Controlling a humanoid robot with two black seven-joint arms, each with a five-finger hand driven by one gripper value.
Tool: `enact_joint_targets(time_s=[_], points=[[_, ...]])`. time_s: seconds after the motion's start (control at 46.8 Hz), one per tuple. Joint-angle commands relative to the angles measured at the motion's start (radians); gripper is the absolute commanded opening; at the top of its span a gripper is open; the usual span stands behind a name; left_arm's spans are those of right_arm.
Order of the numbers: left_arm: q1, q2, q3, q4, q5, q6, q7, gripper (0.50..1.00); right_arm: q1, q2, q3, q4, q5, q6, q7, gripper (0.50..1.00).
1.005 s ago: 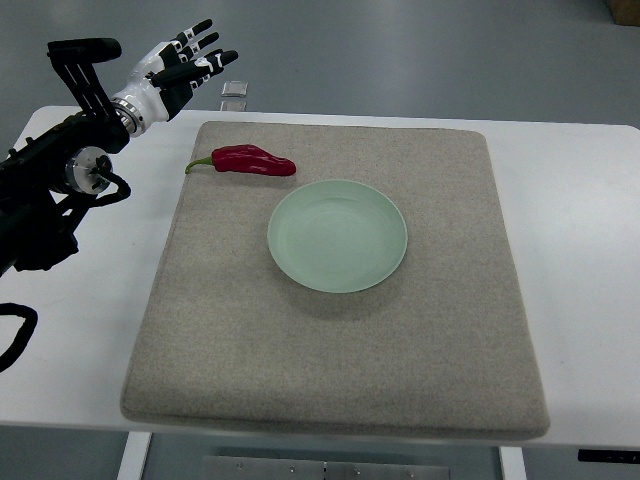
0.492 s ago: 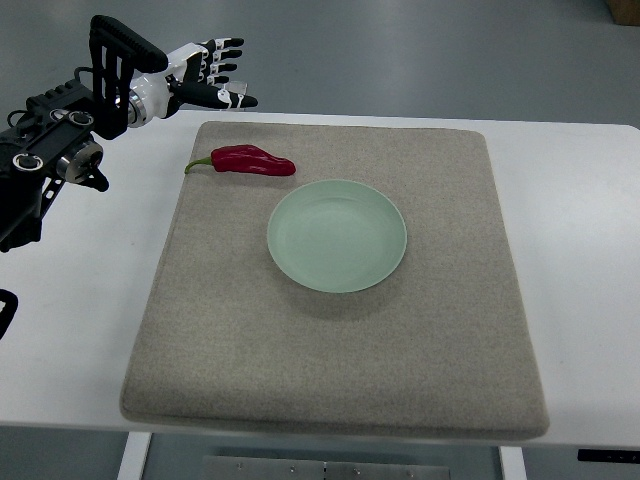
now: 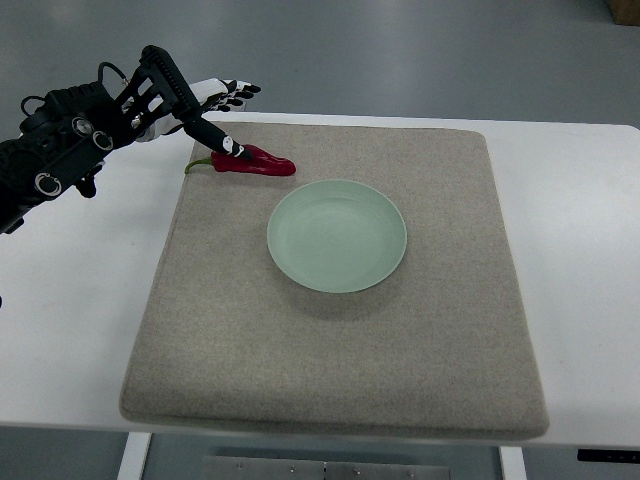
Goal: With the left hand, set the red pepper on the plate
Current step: 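Lower the left hand over the red pepper and curl fingers around it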
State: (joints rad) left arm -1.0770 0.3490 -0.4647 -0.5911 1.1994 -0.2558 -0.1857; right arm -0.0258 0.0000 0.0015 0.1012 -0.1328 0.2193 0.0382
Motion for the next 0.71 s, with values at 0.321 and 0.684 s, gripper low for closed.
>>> enact_joint_targets(time_s=[0.321,0.684], points=[[-0.004,-0.001,0.060,-0.078,0.272,0.049,-0.009,0.975,0.000,0.000,0.000,0.000,-0.001,0.000,0.000,0.928],[-0.004,-0.002,0.089,-0.072,0.269,-0.014,-0.009,0.969,0.001,0.000,0.000,0.000,-0.001,0.000,0.000,0.928]])
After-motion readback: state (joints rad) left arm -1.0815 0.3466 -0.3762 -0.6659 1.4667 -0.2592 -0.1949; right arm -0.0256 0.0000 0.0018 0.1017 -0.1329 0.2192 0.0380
